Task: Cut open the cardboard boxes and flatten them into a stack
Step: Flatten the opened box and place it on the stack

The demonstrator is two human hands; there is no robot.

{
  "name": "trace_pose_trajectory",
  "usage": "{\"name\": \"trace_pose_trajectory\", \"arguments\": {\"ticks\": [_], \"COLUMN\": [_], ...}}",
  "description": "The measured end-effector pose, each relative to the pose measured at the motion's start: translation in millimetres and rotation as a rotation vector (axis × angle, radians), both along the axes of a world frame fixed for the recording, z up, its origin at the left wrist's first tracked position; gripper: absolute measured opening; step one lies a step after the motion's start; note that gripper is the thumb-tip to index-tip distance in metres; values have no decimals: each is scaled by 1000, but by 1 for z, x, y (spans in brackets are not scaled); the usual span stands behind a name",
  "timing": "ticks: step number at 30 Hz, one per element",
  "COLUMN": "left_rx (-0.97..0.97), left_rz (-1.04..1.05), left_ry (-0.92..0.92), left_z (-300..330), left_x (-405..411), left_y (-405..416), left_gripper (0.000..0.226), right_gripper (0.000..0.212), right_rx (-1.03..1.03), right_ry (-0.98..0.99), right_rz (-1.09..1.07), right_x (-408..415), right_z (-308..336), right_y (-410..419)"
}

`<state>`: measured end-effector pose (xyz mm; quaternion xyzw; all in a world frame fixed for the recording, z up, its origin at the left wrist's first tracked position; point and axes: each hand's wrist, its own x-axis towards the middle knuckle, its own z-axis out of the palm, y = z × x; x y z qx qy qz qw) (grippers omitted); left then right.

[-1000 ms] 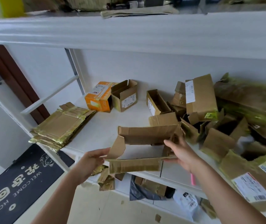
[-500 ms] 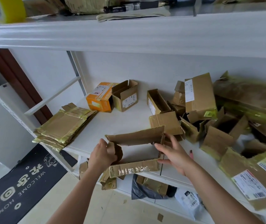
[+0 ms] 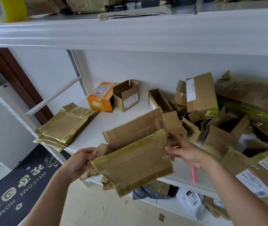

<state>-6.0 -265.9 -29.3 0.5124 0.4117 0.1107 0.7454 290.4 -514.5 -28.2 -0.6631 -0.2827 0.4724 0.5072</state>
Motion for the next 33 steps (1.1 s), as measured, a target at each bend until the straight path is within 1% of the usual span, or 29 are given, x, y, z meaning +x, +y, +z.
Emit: {"name": "trace_pose_trajectory", "arguments": {"ticks": [2, 4, 7, 9, 10, 12, 14, 16, 17, 18, 20, 21, 22, 23, 24, 25, 26, 27, 28, 29, 30, 31, 32, 33], "left_rx": [-49, -50, -6, -11, -21, -58, -75, -122, -150, -182, -260, -309, -349, -379, -354, -314, -259, -197, -141, -94, -50, -1, 51, 98], "left_rz": [10, -42, -144, -167, -173, -113, -10, -1, 17, 47, 171, 236, 261, 262, 235, 177, 125, 96, 133, 183, 236, 290, 326, 350], "left_ry": [-19, 7, 43, 35, 38, 67, 43, -6, -16, -31, -75, -125, -182, -230, -210, -162, -84, -11, 62, 133, 200, 254, 317, 370], "left_z": [-1, 2, 7, 14, 15, 13, 5, -4, -9, -16, -30, -37, -47, -54, -63, -71, -79, -86, -95, -101, -107, -115, -121, -125], "left_x": [0, 1, 8, 11, 11, 7, 2, -1, -1, 0, 3, 4, 4, 2, 0, -1, -1, 0, 2, 4, 7, 9, 12, 16], "left_y": [-6, -16, -32, -37, -36, -30, -24, -22, -23, -25, -28, -31, -32, -34, -36, -39, -43, -48, -51, -54, -56, -55, -54, -52], "left_gripper": [17, 24, 55, 65, 62, 43, 25, 22, 25, 32, 45, 46, 50, 61, 70, 69, 54, 33, 17, 13, 14, 15, 17, 19], "right_gripper": [80, 93, 105, 115, 119, 121, 114, 98, 95, 96, 105, 101, 91, 80, 72, 66, 66, 69, 74, 81, 89, 95, 97, 95], "right_rx": [-21, -25, 7, 32, 32, 16, -14, -43, -56, -84, -202, -262, -319, -348, -385, -416, -444, -476, -569, -682, -797, -819, -738, -619], "right_ry": [-15, 35, 71, 66, 44, 33, 70, 130, 153, 125, -15, -90, -154, -211, -245, -254, -261, -294, -374, -514, -688, -856, -977, -1043], "right_rz": [-49, -10, -9, -58, -90, -142, -202, -292, -330, -361, -395, -430, -484, -527, -543, -548, -563, -563, -506, -421, -326, -249, -177, -78], "right_x": [-5, -13, -25, -24, -21, -10, -3, -2, -2, -4, -10, -17, -20, -27, -32, -37, -39, -43, -48, -51, -54, -57, -59, -59], "right_z": [-10, -21, -33, -35, -34, -32, -31, -33, -37, -42, -50, -52, -60, -65, -73, -82, -92, -97, -98, -100, -100, -97, -95, -98], "right_y": [3, 6, 10, 12, 11, 8, 5, 4, 3, 3, 4, 4, 1, -1, -4, -7, -8, -8, -6, -4, -2, 1, 5, 10]}}
